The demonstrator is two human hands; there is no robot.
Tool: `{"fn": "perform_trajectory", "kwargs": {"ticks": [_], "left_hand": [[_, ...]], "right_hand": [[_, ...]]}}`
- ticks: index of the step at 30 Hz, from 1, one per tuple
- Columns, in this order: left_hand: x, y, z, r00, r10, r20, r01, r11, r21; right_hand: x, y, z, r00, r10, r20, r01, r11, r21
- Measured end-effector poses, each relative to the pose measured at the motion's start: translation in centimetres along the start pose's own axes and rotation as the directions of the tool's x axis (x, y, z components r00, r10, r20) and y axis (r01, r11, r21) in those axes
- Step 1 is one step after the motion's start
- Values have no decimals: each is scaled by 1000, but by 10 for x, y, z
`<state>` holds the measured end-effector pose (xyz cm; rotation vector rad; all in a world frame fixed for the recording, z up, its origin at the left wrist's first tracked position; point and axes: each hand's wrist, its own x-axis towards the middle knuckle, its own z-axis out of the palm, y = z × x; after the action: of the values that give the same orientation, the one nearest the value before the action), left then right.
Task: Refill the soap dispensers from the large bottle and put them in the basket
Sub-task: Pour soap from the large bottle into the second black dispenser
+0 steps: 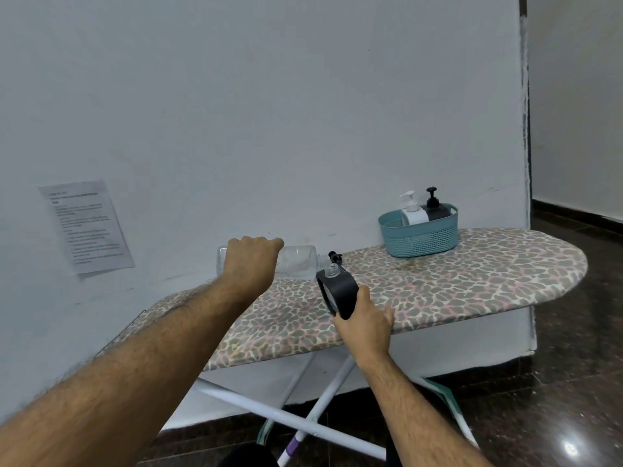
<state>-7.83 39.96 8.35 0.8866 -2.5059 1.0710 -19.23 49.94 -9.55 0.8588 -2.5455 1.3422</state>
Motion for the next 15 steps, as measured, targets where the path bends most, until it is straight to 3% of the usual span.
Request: {"fn": "perform_trajectory", "kwargs": {"ticks": [15], "left_hand": [[4, 0, -3, 1000, 6, 20, -6, 1000, 11]], "right_hand": [[0, 0, 2, 1000, 5, 15, -5, 1000, 7]]}}
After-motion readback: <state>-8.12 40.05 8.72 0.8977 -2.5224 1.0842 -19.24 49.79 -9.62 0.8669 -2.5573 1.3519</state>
